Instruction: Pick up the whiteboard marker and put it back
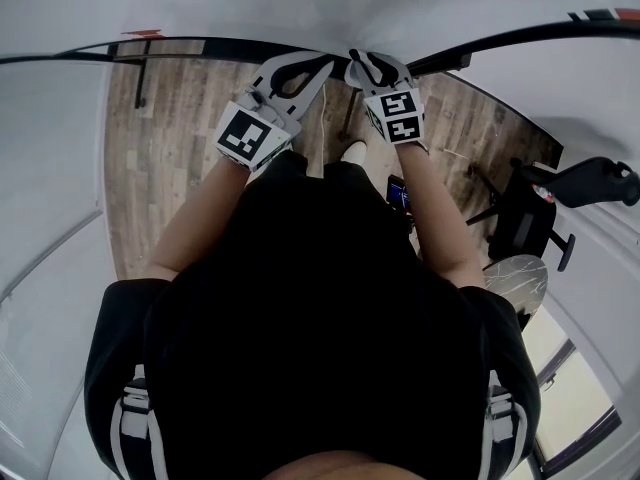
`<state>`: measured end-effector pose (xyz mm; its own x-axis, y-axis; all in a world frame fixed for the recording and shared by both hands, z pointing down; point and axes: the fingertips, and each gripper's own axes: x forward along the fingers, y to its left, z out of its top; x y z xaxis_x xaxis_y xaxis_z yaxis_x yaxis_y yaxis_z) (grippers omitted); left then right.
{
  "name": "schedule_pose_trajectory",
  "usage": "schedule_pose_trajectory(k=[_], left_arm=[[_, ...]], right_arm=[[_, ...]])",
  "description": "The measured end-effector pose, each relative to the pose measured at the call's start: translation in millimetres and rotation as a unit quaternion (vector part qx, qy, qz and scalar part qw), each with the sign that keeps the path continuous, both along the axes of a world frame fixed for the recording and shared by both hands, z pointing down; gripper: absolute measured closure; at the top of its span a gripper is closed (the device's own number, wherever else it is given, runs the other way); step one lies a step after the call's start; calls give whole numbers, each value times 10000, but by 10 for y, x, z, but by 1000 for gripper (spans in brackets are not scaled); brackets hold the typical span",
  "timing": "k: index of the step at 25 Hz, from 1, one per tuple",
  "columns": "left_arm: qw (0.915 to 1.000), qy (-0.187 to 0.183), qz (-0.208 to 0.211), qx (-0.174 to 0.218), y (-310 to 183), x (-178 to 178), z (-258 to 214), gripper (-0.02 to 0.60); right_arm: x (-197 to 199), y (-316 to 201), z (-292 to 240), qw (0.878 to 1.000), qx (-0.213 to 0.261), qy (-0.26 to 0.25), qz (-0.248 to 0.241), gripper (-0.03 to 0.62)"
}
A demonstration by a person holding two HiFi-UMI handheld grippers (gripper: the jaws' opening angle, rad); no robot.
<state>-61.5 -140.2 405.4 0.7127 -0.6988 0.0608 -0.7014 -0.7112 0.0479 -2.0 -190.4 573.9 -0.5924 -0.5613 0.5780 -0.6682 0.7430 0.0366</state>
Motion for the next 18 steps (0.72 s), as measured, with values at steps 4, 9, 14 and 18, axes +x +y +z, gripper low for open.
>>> schedule_pose_trajectory(k=[4,9,14,18], left_arm=[[10000,-9,13,39,0,25,-24,578],[10000,-33,36,65,19,71,-53,578],[9999,-46,83,66,61,112,-81,578],[9999,-79,114,16,87,142,-83,578]], right_arm=[[53,35,-154,9999,102,-115,12,510],[116,102,-394,9991,215,-361,57,510],[151,215,-756,9966,406,-714,96,510],[167,324,-1130,9929,636,-1001,68,511]])
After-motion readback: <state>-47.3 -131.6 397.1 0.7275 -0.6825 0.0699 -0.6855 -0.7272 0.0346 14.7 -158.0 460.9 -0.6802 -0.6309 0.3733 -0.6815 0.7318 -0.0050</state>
